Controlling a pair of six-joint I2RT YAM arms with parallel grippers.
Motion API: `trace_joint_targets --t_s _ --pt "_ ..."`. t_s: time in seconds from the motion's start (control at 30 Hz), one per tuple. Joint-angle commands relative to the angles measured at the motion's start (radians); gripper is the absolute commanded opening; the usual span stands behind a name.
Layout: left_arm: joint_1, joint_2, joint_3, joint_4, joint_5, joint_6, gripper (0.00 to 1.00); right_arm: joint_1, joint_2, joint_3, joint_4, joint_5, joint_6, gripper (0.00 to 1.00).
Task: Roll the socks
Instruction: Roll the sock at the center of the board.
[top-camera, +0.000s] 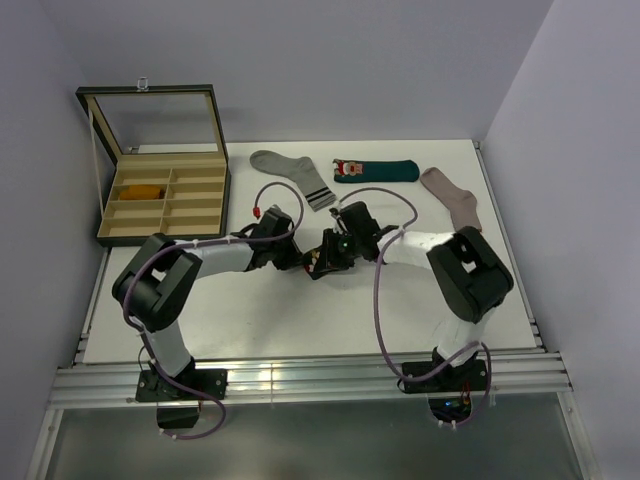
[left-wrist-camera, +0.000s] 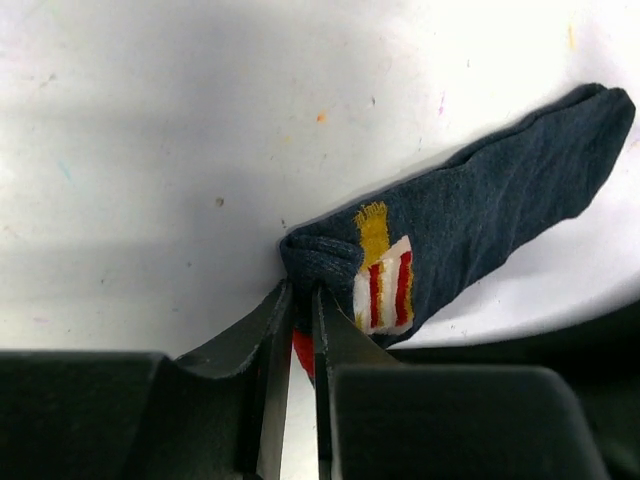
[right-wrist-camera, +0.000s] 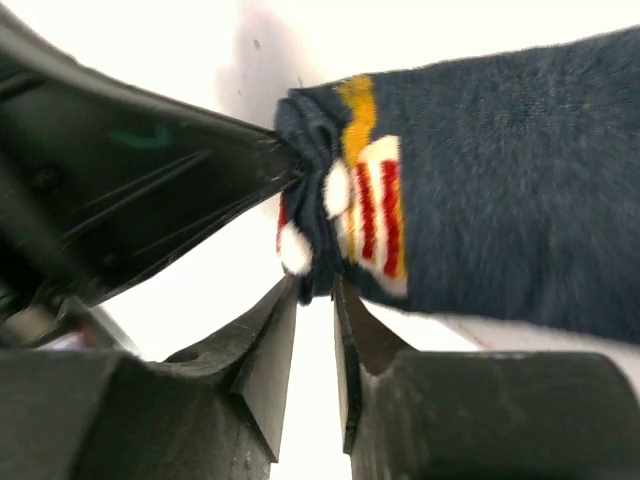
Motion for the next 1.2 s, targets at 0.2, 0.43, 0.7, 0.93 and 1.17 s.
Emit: trace_joint_targets --t_s 0.2,0.43,0.7,0.93,1.17 --pt "-0.004 0.061 0.054 -0.146 -0.083 0.073 0.17 0.182 -0.236 -0.063 0.064 0.454 -0.213 0.22" --pt "-0.004 0.055 0.062 -0.144 -0.079 0.073 0.16 0.185 -0.117 -0.026 0.102 0.421 -0.19 0.16" --pt "-0.004 0.051 0.068 -0.15 -0.082 0.078 0.16 0.151 -0.051 -0.067 0.083 0.426 -0.161 0.11" --pt "-0.004 0.061 0.076 -0.156 -0.073 0.081 0.16 0.173 -0.144 -0.075 0.043 0.483 -0.219 0.12" --pt "-0.006 0.066 0.093 -0.172 -0.069 0.087 0.16 0.251 -0.247 -0.124 0.142 0.575 -0.297 0.31"
